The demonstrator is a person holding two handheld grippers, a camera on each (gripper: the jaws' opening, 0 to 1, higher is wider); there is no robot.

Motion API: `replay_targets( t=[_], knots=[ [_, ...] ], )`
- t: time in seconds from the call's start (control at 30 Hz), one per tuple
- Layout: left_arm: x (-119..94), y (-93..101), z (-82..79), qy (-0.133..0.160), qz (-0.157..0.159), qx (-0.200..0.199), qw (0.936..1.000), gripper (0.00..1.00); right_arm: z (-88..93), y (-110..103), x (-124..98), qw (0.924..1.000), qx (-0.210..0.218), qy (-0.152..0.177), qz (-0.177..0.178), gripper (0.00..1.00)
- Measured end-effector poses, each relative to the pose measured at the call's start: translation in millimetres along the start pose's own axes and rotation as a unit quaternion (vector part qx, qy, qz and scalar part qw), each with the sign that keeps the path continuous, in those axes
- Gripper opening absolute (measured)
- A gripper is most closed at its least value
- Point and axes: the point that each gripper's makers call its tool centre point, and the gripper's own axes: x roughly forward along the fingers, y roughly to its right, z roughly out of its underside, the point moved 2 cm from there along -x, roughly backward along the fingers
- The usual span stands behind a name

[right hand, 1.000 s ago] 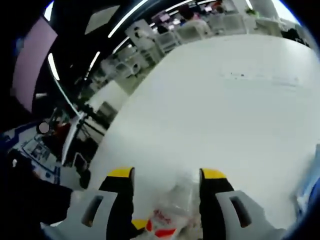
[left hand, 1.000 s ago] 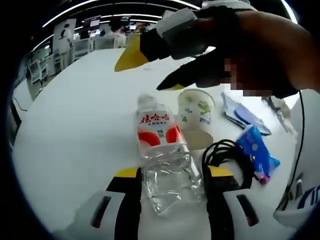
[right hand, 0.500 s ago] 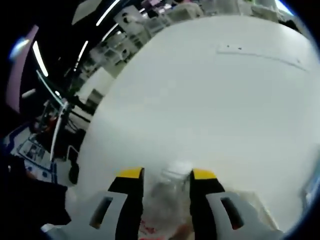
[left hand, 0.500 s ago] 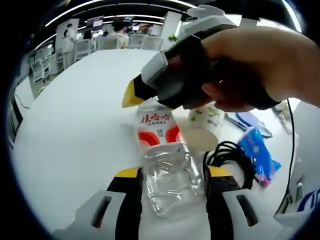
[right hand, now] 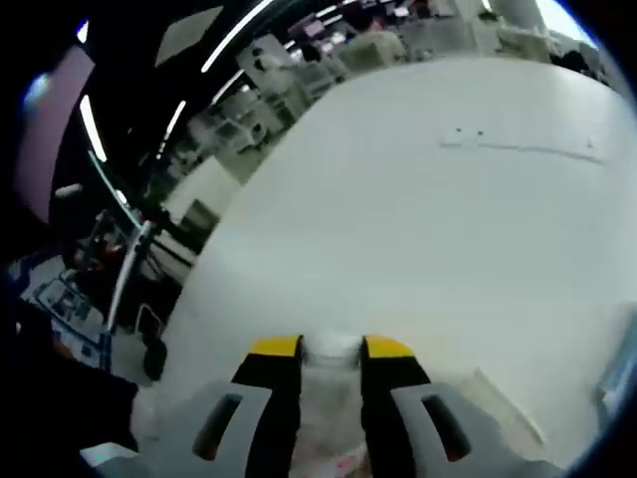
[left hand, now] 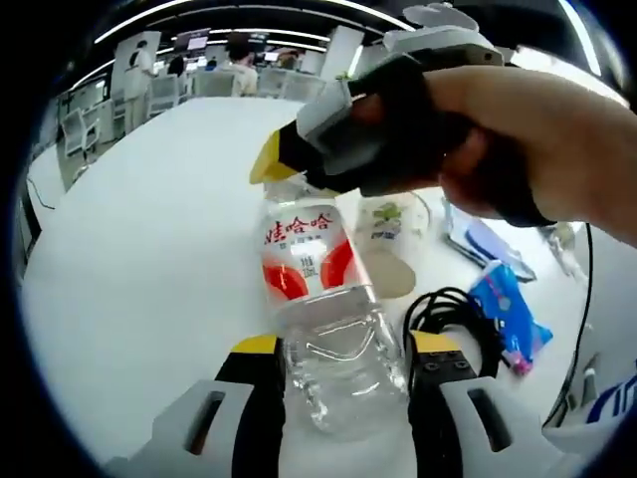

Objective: Arrange the tabletop items into an orderly group along one side of the table until the central work area is clear of visible clutter.

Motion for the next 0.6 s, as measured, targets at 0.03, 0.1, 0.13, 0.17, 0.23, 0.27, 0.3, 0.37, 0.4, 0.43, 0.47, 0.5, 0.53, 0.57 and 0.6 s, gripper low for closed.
replay_targets(
  t=[0.03,0.1,0.13,0.17,0.23,0.27,0.3,0.37,0.4,0.43,0.47,0.5,0.53,0.57,0.6],
  knots=[
    [-0.6,-0.6,-1.0,0.001,-0.002,0.006,1.0000,0.45,-2.2,-3.6,-2.4,0.9999,-0.006,0.008,-0.004,0.18],
    [-2.2,-3.6,-2.6,0.004,-0.008,0.017,0.9998,0.44,-6.7,-11.1,-8.2,0.9994,-0.018,0.024,-0.016,0.18],
    [-3.6,-5.6,-3.4,0.006,-0.013,0.022,0.9997,0.44,-9.9,-16.7,-12.5,0.9986,-0.025,0.038,-0.026,0.18],
    [-5.7,-8.3,-4.3,0.010,-0.018,0.031,0.9993,0.43,-11.6,-20.2,-15.3,0.9980,-0.029,0.046,-0.033,0.18],
    [-9.2,-9.5,-4.8,0.017,-0.018,0.034,0.9991,0.43,-14.9,-29.7,-24.6,0.9956,-0.043,0.068,-0.048,0.17],
    [-12.8,-10.0,-7.7,0.030,-0.020,0.036,0.9987,0.43,-17.1,-34.9,-27.9,0.9940,-0.048,0.079,-0.058,0.17],
    [-15.6,-10.5,-9.5,0.036,-0.024,0.040,0.9983,0.43,-19.1,-38.9,-31.7,0.9926,-0.051,0.089,-0.064,0.17],
    [-22.0,-12.5,-14.8,0.051,-0.033,0.054,0.9967,0.42,-24.4,-50.7,-42.4,0.9881,-0.064,0.113,-0.083,0.17],
    [-24.9,-13.3,-17.6,0.059,-0.035,0.059,0.9959,0.42,-27.2,-56.8,-49.2,0.9857,-0.073,0.123,-0.089,0.17],
    [-26.6,-14.0,-20.1,0.065,-0.035,0.063,0.9953,0.42,-29.7,-60.9,-53.8,0.9837,-0.080,0.131,-0.094,0.17],
    [-28.4,-14.5,-22.9,0.071,-0.036,0.067,0.9946,0.42,-32.2,-66.1,-58.9,0.9811,-0.089,0.139,-0.101,0.17],
    [-29.8,-15.1,-25.6,0.076,-0.037,0.070,0.9939,0.42,-34.4,-71.5,-63.5,0.9779,-0.100,0.148,-0.109,0.17],
    [-31.9,-17.1,-30.0,0.084,-0.041,0.077,0.9926,0.42,-37.2,-79.5,-70.5,0.9716,-0.125,0.160,-0.121,0.17],
    [-33.4,-18.3,-33.2,0.090,-0.045,0.084,0.9913,0.42,-39.1,-83.6,-75.1,0.9679,-0.138,0.168,-0.125,0.17],
    [-35.4,-19.8,-37.7,0.100,-0.049,0.096,0.9891,0.42,-41.3,-86.6,-80.5,0.9654,-0.143,0.177,-0.128,0.17]
  ],
)
